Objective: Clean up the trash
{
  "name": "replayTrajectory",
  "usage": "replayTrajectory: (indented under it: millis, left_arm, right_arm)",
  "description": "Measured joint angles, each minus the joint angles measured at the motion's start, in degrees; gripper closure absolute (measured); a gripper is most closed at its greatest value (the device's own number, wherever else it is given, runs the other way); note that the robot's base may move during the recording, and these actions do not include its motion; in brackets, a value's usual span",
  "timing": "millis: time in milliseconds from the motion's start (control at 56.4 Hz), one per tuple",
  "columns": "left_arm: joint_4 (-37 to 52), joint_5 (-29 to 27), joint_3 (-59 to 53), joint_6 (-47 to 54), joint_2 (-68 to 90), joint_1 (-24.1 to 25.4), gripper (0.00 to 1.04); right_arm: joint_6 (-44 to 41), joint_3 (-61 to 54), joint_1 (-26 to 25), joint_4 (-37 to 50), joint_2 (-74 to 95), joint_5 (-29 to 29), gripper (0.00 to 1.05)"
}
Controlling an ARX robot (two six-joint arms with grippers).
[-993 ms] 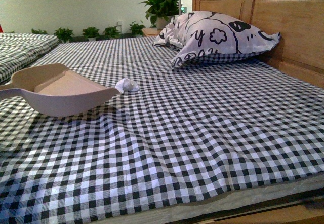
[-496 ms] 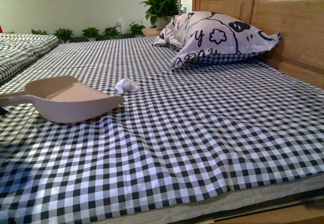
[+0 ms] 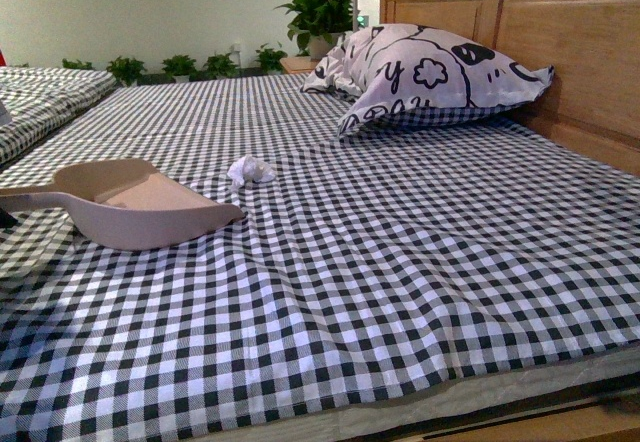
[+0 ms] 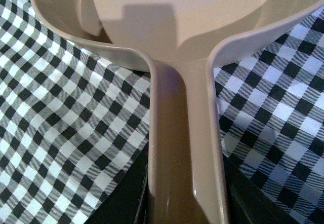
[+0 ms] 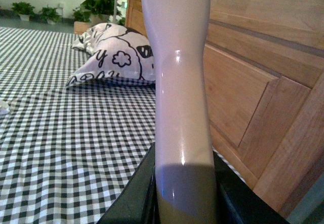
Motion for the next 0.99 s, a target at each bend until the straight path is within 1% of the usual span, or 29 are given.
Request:
replayTrajectory:
  millis: [709, 744, 762, 780, 815, 833, 869, 904, 993]
  left_arm:
    - [-0.77, 0.04, 0.0, 0.46, 0.0, -0.17, 0.78]
    - [-0.77, 0.04, 0.0, 0.46, 0.0, -0.17, 0.78]
    - [-0.77, 0.04, 0.0, 0.46, 0.0, -0.17, 0.78]
    - [-0.77, 0.07, 0.0, 0.46, 0.0, -0.17, 0.78]
    - [-0.77, 0.02, 0.0, 0.48, 0.0, -0.17, 0.78]
    - [-0.77, 0.04, 0.0, 0.48, 0.0, -0.17, 0.78]
    - [-0.77, 0.04, 0.0, 0.48, 0.0, -0.2, 0.78]
    - [-0.77, 0.09, 0.0, 0.48, 0.0, -0.22, 0.78]
    - [-0.77, 0.11, 0.0, 0.55, 0.0, -0.22, 0.78]
  right_arm:
    - [0.0, 0.0, 0.0, -0.02, 0.0, 0.0, 0.84]
    - [1.57, 1.07, -0.52, -3.63, 0.63, -1.25, 0.84]
    - [2.84, 2.64, -1.33, -8.28, 1.49, -3.67, 0.84]
    - [3.3, 3.52, -1.88, -10.73, 2.05, -4.9, 0.84]
    - [5.53, 7.69, -4.92, -20.24, 5.14, -10.75, 0.84]
    - [5.92, 9.03, -6.32, -22.51, 6.8, -12.96, 0.84]
    - [6.27, 10.75, -8.98, -23.21, 10.6, -17.33, 0.84]
    - [6.03, 12.31, -11.61, -21.24, 15.15, -20.9, 0.84]
    - [5.9, 15.89, -15.91, -16.72, 24.48, -24.7, 0.84]
